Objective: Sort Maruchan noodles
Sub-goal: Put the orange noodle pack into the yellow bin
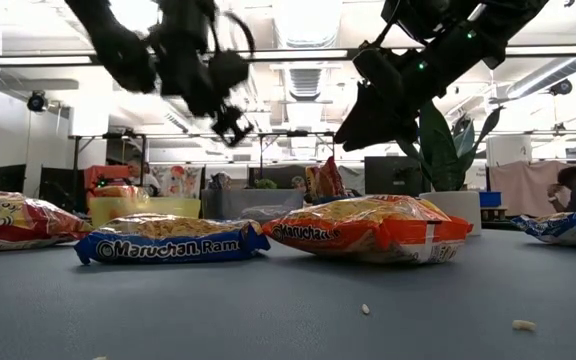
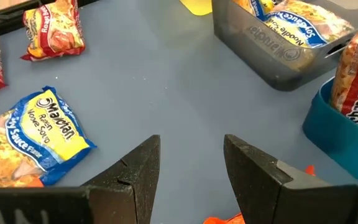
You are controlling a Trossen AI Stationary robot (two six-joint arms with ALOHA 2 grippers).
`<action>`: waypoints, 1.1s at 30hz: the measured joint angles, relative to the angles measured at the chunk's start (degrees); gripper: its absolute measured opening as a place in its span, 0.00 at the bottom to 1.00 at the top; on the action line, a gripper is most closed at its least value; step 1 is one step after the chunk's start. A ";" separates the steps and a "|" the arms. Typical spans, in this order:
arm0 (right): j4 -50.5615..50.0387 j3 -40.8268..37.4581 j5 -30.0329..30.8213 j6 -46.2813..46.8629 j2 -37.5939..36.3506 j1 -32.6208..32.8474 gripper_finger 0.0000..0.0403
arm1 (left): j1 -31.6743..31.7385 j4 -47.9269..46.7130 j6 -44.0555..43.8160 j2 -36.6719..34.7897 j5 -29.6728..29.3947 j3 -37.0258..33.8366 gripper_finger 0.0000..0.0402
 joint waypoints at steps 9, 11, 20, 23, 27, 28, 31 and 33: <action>-0.12 0.00 -11.07 6.53 -1.08 0.00 0.41 | -16.53 -15.03 -15.38 -18.37 18.49 -6.17 0.50; -0.98 0.60 -14.09 9.27 -1.49 0.11 0.41 | -18.10 -21.26 -23.32 -22.73 40.38 -8.46 0.50; -40.98 9.34 -18.71 24.76 -1.01 0.31 0.38 | -17.77 -31.19 -40.29 -33.84 72.42 -15.56 0.50; -59.58 12.51 -9.52 29.91 0.64 0.68 0.35 | -17.77 -32.92 -41.64 -35.34 63.42 -16.79 0.50; -66.41 13.97 -5.21 31.96 0.98 1.36 0.32 | -17.72 -34.27 -41.54 -35.63 52.57 -17.03 0.50; -66.10 13.97 -5.16 31.91 0.98 1.31 0.32 | -17.70 -34.24 -41.41 -35.63 51.13 -17.00 0.50; -65.72 13.97 -5.02 31.31 1.01 1.29 0.30 | -17.69 -35.24 -41.23 -35.54 49.79 -16.39 0.50; -65.58 13.82 -5.09 31.11 1.05 1.42 0.29 | -17.69 -35.57 -41.41 -35.17 49.81 -15.97 0.50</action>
